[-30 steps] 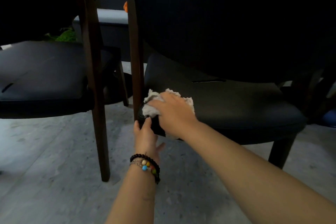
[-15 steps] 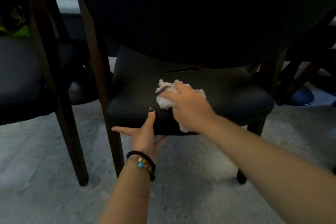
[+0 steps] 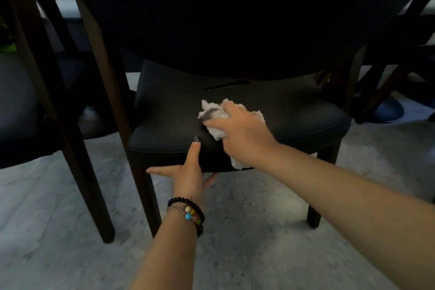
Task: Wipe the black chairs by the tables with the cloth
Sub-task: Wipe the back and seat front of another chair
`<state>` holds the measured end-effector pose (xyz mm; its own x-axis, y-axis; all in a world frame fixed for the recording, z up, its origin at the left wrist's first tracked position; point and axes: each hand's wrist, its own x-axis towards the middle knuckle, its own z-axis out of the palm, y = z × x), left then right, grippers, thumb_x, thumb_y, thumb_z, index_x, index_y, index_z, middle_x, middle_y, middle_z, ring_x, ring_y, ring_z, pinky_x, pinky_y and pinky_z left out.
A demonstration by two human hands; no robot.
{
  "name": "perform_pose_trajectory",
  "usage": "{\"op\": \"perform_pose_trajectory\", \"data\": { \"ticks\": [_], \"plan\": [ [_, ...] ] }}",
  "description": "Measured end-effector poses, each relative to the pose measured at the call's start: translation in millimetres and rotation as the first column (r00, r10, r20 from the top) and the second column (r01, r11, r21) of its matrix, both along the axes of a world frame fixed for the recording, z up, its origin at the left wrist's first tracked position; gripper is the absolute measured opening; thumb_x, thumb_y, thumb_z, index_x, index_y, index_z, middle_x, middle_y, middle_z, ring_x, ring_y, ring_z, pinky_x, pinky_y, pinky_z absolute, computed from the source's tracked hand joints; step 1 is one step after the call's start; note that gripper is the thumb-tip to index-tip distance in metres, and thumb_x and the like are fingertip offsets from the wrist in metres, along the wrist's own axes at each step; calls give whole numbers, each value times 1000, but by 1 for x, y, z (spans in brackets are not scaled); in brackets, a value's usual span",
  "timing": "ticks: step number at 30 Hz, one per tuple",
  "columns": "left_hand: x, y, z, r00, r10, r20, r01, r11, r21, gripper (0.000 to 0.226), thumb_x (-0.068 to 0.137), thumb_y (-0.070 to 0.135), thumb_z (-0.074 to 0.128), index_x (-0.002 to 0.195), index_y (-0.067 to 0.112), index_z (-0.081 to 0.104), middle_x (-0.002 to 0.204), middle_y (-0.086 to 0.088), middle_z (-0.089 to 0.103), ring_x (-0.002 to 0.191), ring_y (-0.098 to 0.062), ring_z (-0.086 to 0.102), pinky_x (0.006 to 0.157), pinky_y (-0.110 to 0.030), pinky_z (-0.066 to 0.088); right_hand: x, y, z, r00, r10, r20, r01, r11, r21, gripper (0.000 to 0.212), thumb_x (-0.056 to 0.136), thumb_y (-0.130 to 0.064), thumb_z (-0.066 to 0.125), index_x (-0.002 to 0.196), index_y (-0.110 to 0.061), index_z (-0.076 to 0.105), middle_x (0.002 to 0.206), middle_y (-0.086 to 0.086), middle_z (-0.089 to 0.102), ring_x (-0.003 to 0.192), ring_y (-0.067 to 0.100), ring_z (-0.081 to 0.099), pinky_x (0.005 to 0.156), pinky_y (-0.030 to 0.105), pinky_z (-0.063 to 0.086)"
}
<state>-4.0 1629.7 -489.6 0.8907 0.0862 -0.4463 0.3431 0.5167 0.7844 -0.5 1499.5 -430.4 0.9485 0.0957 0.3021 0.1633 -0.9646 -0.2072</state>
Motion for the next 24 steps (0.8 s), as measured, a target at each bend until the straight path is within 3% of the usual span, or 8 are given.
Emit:
{"op": "perform_pose_trajectory", "data": {
  "ticks": [3, 7, 10, 13, 17, 21, 24],
  "plan": [
    [0, -5, -3, 1000, -22, 2, 22, 999, -42, 138, 73, 31, 81, 126, 46, -46, 133, 1, 54, 99, -24, 68, 58, -36, 57, -14, -48, 6, 999, 49, -13, -49, 999, -6, 59, 84, -6, 53, 134, -37, 55, 142, 4, 42, 121, 32, 49, 94, 40, 44],
    [3, -2, -6, 998, -65, 19, 65, 997, -40, 137, 75, 30, 79, 128, 44, -46, 121, 4, 56, 93, -21, 70, 61, -37, 59, -26, -116, 13, 986, -157, -58, 157, 988, 3, 52, 88, -7, 54, 134, -31, 56, 125, 5, 48, 111, 30, 53, 79, 28, 35],
    [3, -8, -4, 996, -94, -9, 94, 995, -22, 128, 78, 31, 77, 138, 43, -36, 131, -1, 54, 107, -26, 64, 65, -40, 60, -1, -77, 11, 978, -209, -6, 207, 966, 157, 49, 80, -6, 56, 118, -36, 67, 123, 1, 58, 117, 25, 55, 84, 26, 39],
    [3, -11, -5, 997, -78, -20, 78, 997, 16, 105, 79, 32, 75, 139, 47, -9, 129, -2, 57, 103, -24, 65, 55, -34, 58, 11, -14, 0, 995, -84, 52, 80, 994, 78, 54, 83, -10, 54, 127, -40, 59, 131, 0, 49, 121, 26, 48, 88, 32, 34],
    [1, -8, -3, 998, -59, -32, 59, 998, -15, 129, 79, 29, 76, 136, 42, -39, 134, -3, 50, 109, -28, 61, 55, -34, 57, -10, -57, 5, 999, 10, 49, -13, 998, 58, 52, 82, -7, 52, 126, -31, 63, 127, 7, 52, 113, 32, 55, 90, 41, 47],
    [-1, -5, 1, 996, -72, -47, 71, 997, -14, 135, 77, 28, 77, 128, 43, -47, 142, -5, 45, 115, -31, 57, 55, -34, 58, -22, -118, 15, 984, -175, -28, 176, 984, 22, 49, 83, -3, 53, 127, -23, 64, 115, 11, 54, 108, 34, 54, 85, 37, 45],
    [-2, -7, 7, 997, -49, -62, 47, 999, -25, 134, 78, 27, 77, 131, 42, -45, 141, -4, 46, 113, -30, 60, 56, -36, 59, -1, -74, 21, 976, -219, 4, 215, 960, 178, 47, 76, -5, 53, 111, -31, 71, 112, 6, 64, 111, 30, 59, 90, 39, 49]
  ]
}}
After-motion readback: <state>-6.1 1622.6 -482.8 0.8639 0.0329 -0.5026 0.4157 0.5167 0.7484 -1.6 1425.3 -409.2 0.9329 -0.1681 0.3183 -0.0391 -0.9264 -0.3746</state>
